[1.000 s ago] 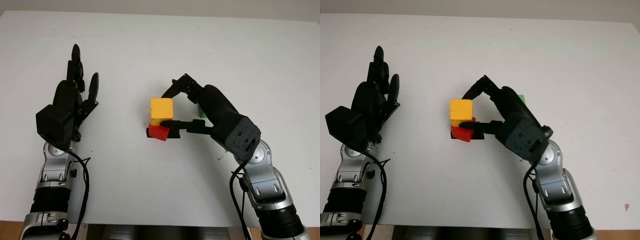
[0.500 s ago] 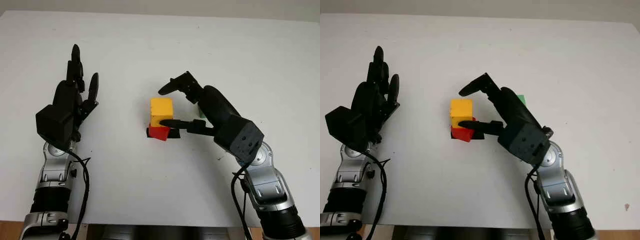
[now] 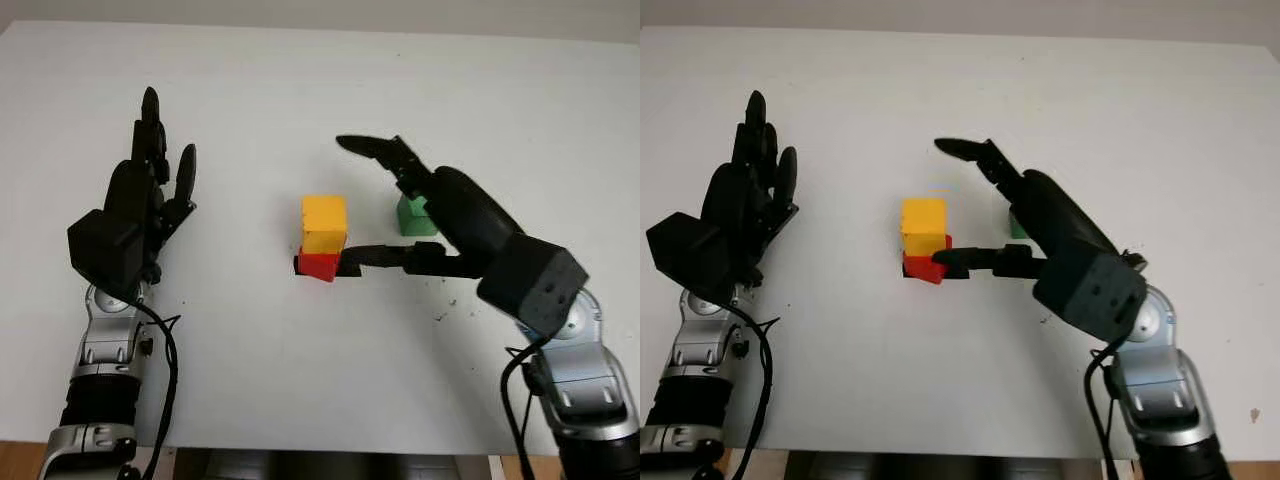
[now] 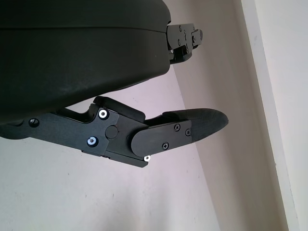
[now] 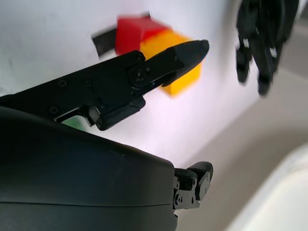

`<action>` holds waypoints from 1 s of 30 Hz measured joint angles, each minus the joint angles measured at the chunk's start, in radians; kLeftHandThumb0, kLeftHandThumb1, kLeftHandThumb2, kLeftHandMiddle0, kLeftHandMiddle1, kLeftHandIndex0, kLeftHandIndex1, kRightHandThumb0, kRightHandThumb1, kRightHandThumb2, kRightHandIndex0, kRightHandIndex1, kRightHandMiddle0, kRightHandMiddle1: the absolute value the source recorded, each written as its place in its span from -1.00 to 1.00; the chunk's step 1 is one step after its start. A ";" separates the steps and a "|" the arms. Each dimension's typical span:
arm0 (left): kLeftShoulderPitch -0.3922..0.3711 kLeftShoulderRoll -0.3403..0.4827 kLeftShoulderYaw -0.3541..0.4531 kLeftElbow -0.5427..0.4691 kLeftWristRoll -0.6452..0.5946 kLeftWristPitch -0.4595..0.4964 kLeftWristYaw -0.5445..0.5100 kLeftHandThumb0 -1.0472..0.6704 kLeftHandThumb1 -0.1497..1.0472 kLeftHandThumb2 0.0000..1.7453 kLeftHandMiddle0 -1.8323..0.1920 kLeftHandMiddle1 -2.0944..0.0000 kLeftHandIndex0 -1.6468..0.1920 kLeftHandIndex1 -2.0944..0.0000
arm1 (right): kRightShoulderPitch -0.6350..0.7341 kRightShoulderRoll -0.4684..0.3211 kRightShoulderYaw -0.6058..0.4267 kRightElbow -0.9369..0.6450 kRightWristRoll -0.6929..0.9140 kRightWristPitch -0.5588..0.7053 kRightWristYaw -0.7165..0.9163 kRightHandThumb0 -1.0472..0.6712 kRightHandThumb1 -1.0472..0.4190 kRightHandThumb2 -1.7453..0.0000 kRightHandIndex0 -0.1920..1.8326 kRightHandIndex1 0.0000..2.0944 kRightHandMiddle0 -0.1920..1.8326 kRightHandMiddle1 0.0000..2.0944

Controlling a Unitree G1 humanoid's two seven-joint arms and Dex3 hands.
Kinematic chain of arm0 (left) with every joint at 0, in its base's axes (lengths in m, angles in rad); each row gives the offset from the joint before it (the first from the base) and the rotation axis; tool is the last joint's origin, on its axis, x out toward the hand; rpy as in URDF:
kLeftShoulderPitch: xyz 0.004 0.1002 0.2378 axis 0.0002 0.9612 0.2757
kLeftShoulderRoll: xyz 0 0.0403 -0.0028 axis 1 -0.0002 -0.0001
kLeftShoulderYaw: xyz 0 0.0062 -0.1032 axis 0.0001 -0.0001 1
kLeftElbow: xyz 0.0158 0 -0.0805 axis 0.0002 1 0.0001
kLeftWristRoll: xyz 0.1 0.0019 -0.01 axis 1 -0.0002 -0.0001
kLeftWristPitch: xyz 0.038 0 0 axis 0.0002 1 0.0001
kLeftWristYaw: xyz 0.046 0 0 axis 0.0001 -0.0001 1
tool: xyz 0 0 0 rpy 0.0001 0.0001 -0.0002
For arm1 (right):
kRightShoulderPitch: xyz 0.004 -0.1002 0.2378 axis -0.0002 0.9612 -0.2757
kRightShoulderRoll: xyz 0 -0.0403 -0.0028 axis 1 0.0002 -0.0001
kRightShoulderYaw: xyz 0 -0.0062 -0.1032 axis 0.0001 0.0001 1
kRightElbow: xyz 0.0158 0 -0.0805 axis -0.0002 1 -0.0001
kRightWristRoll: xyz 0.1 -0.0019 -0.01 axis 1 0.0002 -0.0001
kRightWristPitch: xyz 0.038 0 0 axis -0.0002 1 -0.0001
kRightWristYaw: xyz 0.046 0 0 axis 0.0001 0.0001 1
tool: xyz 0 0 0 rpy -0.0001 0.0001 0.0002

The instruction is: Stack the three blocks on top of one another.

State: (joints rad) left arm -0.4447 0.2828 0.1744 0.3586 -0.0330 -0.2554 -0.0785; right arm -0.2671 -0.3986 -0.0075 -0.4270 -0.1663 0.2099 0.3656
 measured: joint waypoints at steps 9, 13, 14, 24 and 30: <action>0.000 0.000 0.000 0.000 -0.001 0.000 0.000 -0.52 1.00 -0.32 0.97 0.95 0.94 0.95 | -0.070 -0.022 -0.162 -0.005 0.021 -0.079 -0.110 -0.40 -0.81 0.94 -0.43 -0.78 -0.77 -0.10; 0.000 0.000 0.001 0.000 -0.001 0.000 0.000 -0.51 1.00 -0.30 0.97 0.95 0.94 0.95 | -0.095 -0.049 -0.180 0.032 -0.011 -0.086 -0.141 -0.43 -0.76 0.94 -0.30 -0.62 -0.69 -0.02; 0.000 0.000 0.001 0.000 0.000 0.000 0.000 -0.52 1.00 -0.30 0.97 0.95 0.94 0.95 | -0.100 -0.057 -0.181 0.046 -0.024 -0.084 -0.147 -0.43 -0.76 0.94 -0.33 -0.53 -0.68 -0.02; 0.000 0.001 0.001 0.000 -0.008 0.000 -0.006 -0.52 1.00 -0.33 0.97 0.95 0.94 0.95 | -0.127 -0.113 -0.134 0.143 -0.187 -0.020 -0.173 -0.51 -0.78 0.94 -0.94 0.18 -0.66 -0.20; 0.001 0.004 0.002 -0.001 -0.001 0.000 -0.004 -0.54 1.00 -0.33 0.98 0.95 0.95 0.95 | -0.139 -0.237 -0.059 0.149 -0.308 0.047 -0.048 -0.53 -0.71 0.94 -0.78 -0.85 -0.50 -0.77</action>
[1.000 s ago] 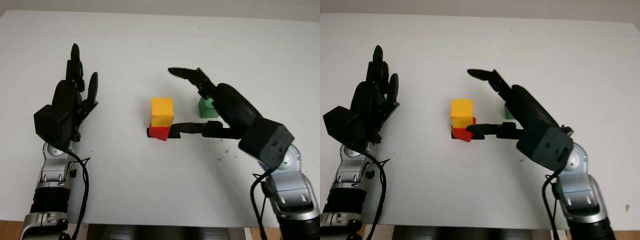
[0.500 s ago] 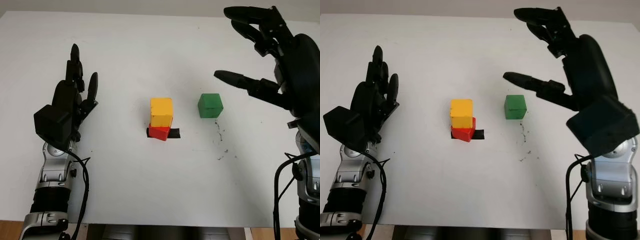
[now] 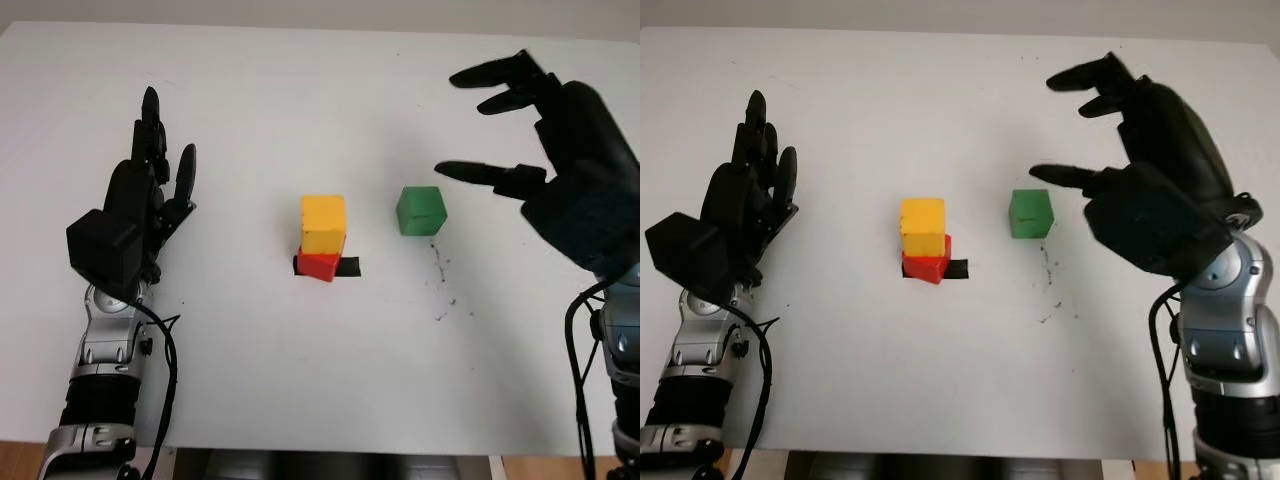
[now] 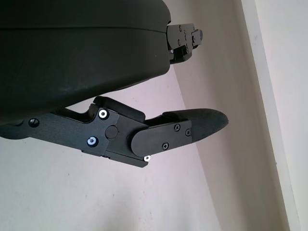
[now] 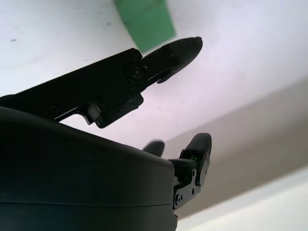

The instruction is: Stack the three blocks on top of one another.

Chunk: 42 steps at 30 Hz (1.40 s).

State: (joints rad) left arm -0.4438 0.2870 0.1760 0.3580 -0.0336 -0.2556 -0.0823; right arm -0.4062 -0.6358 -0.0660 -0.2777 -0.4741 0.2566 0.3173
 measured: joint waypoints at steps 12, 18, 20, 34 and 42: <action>0.003 0.000 0.000 -0.002 -0.004 0.001 0.001 -0.53 1.00 -0.32 0.98 0.95 0.95 0.95 | -0.035 -0.094 0.118 0.032 -0.105 0.015 0.196 -0.51 -0.64 0.95 -0.90 -0.95 -0.52 -0.89; 0.005 0.000 0.000 -0.002 0.003 0.000 0.004 -0.53 1.00 -0.32 0.98 0.95 0.95 0.95 | -0.038 -0.105 0.136 0.053 -0.140 0.006 0.197 -0.51 -0.64 0.94 -0.88 -0.94 -0.48 -0.90; 0.005 0.000 0.000 -0.002 0.002 -0.001 0.004 -0.53 1.00 -0.32 0.98 0.95 0.95 0.95 | -0.038 -0.105 0.140 0.062 -0.150 -0.002 0.192 -0.50 -0.63 0.94 -0.85 -0.93 -0.45 -0.90; 0.005 0.001 0.001 -0.002 -0.005 -0.002 0.000 -0.52 1.00 -0.33 0.97 0.95 0.94 0.95 | -0.040 -0.086 0.181 0.191 -0.205 -0.095 0.039 -0.46 -0.64 0.94 -0.74 -0.91 -0.30 -0.89; 0.005 0.000 0.001 -0.002 -0.008 -0.008 -0.001 -0.51 1.00 -0.32 0.97 0.95 0.94 0.95 | -0.043 -0.067 0.183 0.244 -0.207 -0.130 -0.013 -0.41 -0.64 0.94 -0.68 -0.91 -0.24 -0.90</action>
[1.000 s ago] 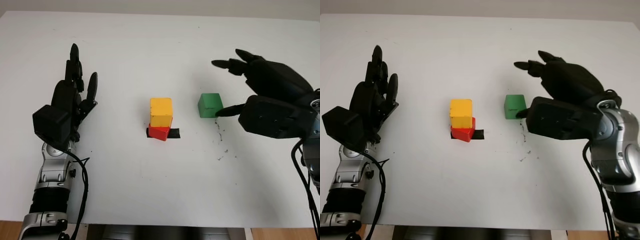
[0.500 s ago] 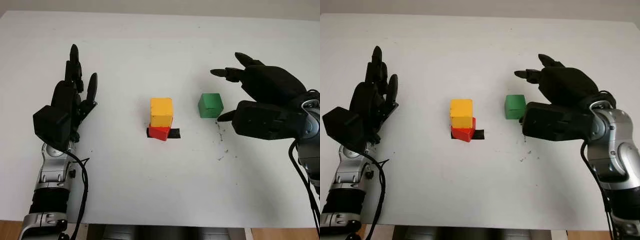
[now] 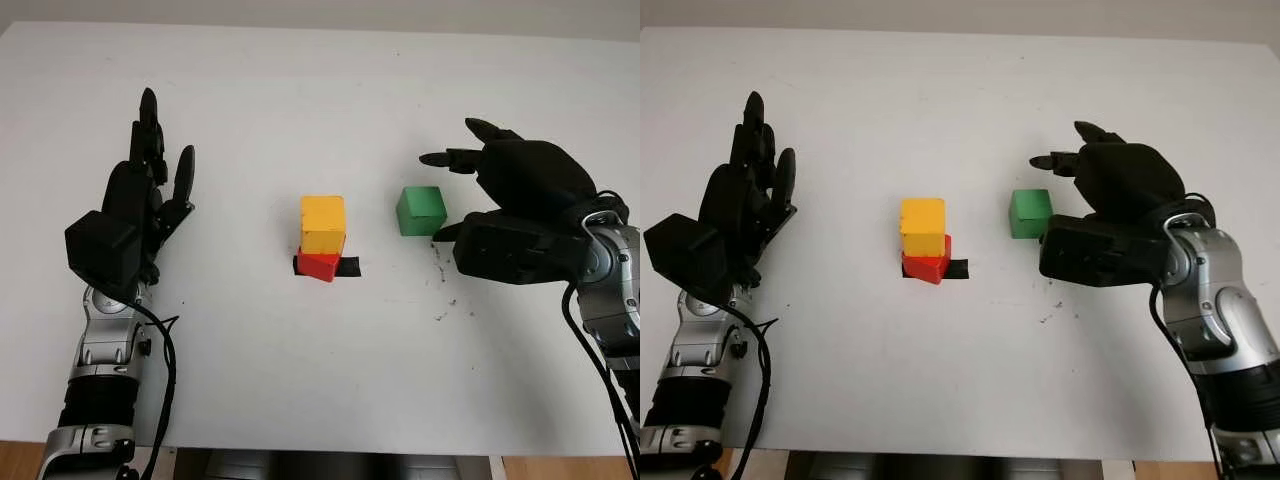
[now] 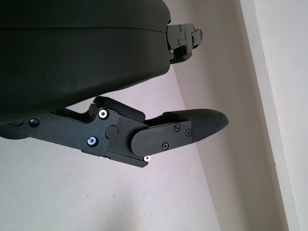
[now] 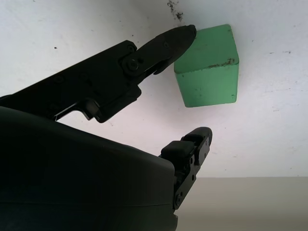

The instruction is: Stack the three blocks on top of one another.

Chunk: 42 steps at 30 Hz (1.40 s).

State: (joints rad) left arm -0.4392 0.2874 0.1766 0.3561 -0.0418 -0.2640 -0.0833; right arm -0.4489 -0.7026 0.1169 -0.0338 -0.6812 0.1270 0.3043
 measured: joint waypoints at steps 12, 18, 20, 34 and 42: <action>0.000 0.000 -0.001 0.000 0.009 0.000 0.006 -0.51 1.00 -0.31 0.96 0.95 0.93 0.94 | -0.009 0.020 0.016 0.036 0.010 -0.025 -0.001 -0.39 -0.66 0.94 -0.68 -0.93 -0.23 -0.92; 0.000 0.000 -0.001 0.000 0.003 0.000 0.005 -0.51 1.00 -0.32 0.97 0.95 0.94 0.95 | -0.009 0.028 0.016 0.055 0.047 -0.041 -0.002 -0.40 -0.68 0.93 -0.66 -0.93 -0.20 -0.91; 0.000 0.000 -0.001 0.000 0.002 0.000 0.004 -0.52 1.00 -0.32 0.97 0.95 0.94 0.95 | -0.009 0.029 0.016 0.056 0.053 -0.041 -0.002 -0.40 -0.69 0.93 -0.66 -0.93 -0.20 -0.91; 0.007 -0.001 -0.001 -0.011 0.009 0.006 0.010 -0.52 1.00 -0.33 0.97 0.95 0.94 0.95 | -0.009 0.029 0.019 0.102 0.043 -0.092 -0.072 -0.35 -0.75 0.93 -0.55 -0.90 -0.01 -0.79; 0.009 -0.001 -0.001 -0.015 0.010 0.007 0.011 -0.52 1.00 -0.34 0.97 0.95 0.94 0.95 | -0.011 0.029 0.023 0.122 0.014 -0.117 -0.105 -0.24 -0.84 0.93 -0.47 -0.94 -0.29 0.05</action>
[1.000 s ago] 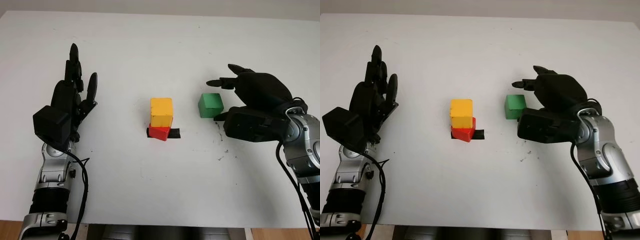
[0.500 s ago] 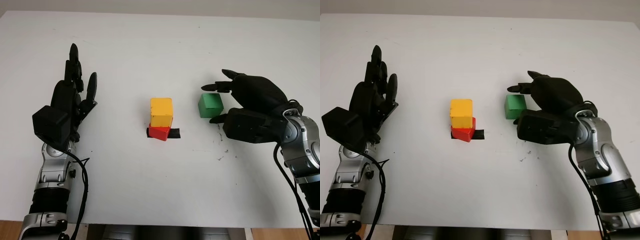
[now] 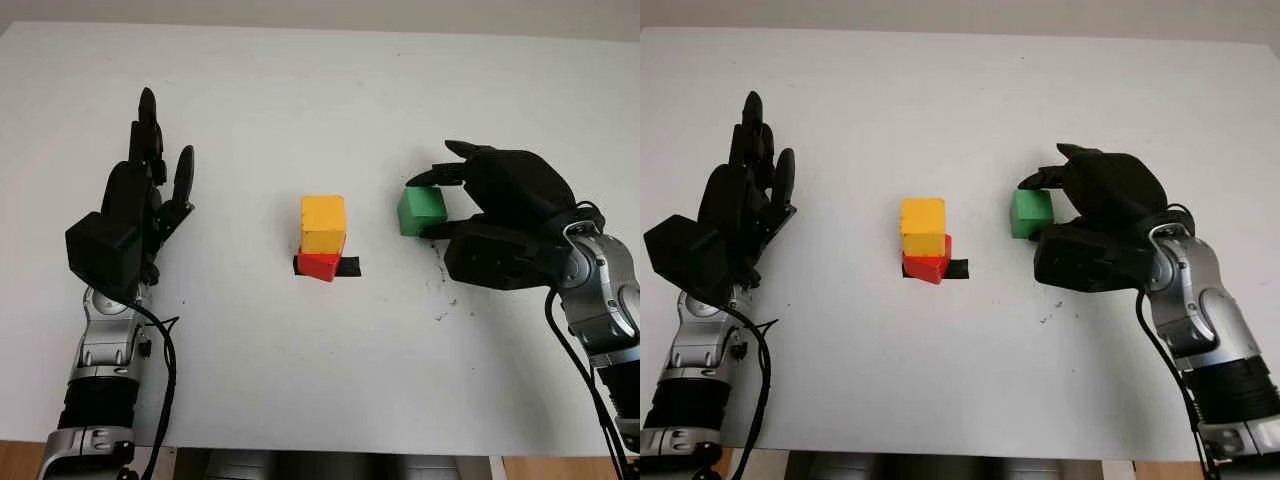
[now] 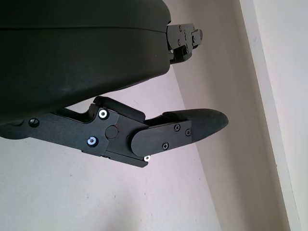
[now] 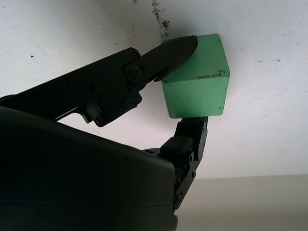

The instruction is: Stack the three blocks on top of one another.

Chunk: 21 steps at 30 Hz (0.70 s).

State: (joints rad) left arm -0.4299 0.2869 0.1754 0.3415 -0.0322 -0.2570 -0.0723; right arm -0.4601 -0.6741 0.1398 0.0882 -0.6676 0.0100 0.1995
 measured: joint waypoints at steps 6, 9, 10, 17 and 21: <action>0.005 0.000 0.000 -0.005 -0.001 0.004 0.000 -0.51 1.00 -0.35 0.97 0.95 0.94 0.95 | 0.000 -0.001 0.000 0.010 -0.009 -0.021 -0.007 -0.24 -0.86 0.94 -0.45 -0.94 -0.33 0.15; 0.005 0.000 0.000 -0.006 0.000 0.004 0.000 -0.52 1.00 -0.35 0.97 0.95 0.94 0.95 | 0.000 -0.002 0.000 0.010 -0.012 -0.022 -0.004 -0.23 -0.86 0.94 -0.45 -0.94 -0.33 0.16; 0.005 0.000 0.000 -0.006 0.000 0.004 0.000 -0.52 1.00 -0.35 0.97 0.95 0.94 0.95 | 0.000 -0.002 0.000 0.010 -0.011 -0.022 -0.001 -0.23 -0.86 0.94 -0.45 -0.94 -0.33 0.16; 0.005 0.000 0.000 -0.006 0.005 0.005 0.001 -0.51 1.00 -0.35 0.97 0.95 0.93 0.94 | -0.001 0.008 -0.025 0.010 0.080 -0.005 0.044 -0.21 -0.86 0.94 -0.44 -0.94 -0.39 0.24; 0.005 0.000 0.000 -0.006 0.006 0.005 0.002 -0.51 1.00 -0.36 0.97 0.95 0.94 0.95 | -0.006 0.022 -0.054 0.002 0.150 0.028 0.073 -0.20 -0.85 0.94 -0.42 -0.93 -0.41 0.28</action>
State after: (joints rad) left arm -0.4252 0.2869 0.1754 0.3353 -0.0262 -0.2520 -0.0702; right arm -0.4659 -0.6525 0.0858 0.0905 -0.5181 0.0378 0.2722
